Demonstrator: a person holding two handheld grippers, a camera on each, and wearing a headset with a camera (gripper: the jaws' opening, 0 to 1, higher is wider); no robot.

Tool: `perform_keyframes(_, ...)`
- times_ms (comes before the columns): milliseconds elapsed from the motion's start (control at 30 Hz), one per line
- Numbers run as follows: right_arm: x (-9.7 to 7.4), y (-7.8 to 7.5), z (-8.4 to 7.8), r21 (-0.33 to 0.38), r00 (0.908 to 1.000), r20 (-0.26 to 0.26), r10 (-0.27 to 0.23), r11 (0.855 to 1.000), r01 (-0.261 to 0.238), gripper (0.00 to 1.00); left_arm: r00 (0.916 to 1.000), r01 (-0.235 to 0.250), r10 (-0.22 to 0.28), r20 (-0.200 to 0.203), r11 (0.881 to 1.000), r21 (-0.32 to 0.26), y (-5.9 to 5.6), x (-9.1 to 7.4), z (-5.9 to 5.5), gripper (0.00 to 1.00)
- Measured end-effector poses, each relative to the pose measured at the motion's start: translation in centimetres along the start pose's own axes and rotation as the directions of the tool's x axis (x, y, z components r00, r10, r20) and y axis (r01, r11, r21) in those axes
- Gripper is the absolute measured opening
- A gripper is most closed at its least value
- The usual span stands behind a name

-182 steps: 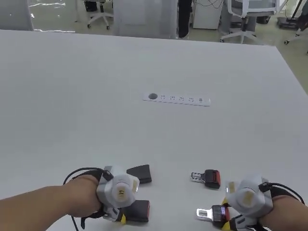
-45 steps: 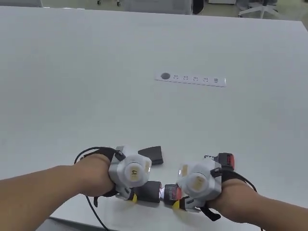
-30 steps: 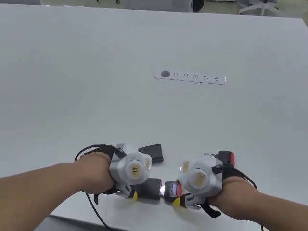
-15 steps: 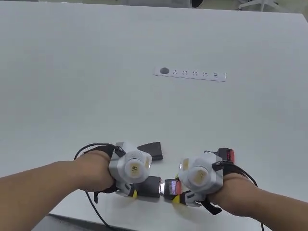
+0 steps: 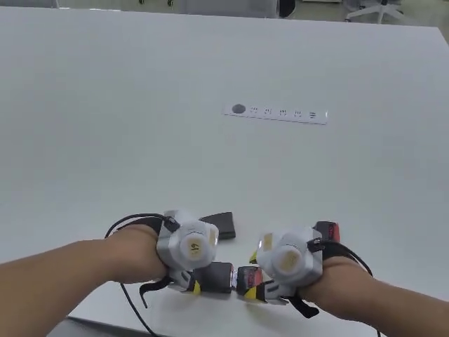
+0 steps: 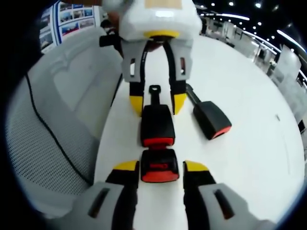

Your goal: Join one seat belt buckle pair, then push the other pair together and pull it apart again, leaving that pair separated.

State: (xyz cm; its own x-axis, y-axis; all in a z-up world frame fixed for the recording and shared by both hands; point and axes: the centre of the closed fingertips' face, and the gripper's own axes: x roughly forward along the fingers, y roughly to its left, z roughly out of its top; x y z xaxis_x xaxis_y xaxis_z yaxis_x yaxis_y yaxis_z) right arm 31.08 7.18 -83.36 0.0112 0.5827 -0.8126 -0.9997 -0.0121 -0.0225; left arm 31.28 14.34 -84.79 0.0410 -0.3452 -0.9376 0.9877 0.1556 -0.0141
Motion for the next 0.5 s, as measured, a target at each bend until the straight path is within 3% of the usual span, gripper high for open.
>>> perform_keyframes(67, -0.3, -0.1, 0.1, 0.003, 1.0000, 0.006, -0.006, 1.000, 0.006, 0.35, 0.9999, -0.005, 0.005, 0.012, 1.000, 0.004, 0.1, -0.6, 0.2, 0.39)
perform_keyframes(200, -1.5, -0.6, 0.8, 0.005, 0.9991, 0.029, -0.032, 0.999, 0.032, 0.35, 0.9910, -0.018, 0.027, 0.131, 0.998, -0.068, 0.6, -2.4, 2.0, 0.40)
perform_keyframes(367, -2.3, -1.5, 0.9, 0.001, 0.9977, 0.040, -0.055, 0.999, 0.055, 0.35, 0.9903, -0.061, 0.067, 0.122, 0.997, -0.053, 2.3, -3.6, 1.5, 0.41)
perform_keyframes(500, -2.6, -2.6, -0.1, 0.001, 0.9970, 0.025, -0.073, 0.997, 0.073, 0.35, 0.9878, -0.090, 0.099, 0.120, 0.993, -0.078, 4.3, -3.9, 1.4, 0.42)
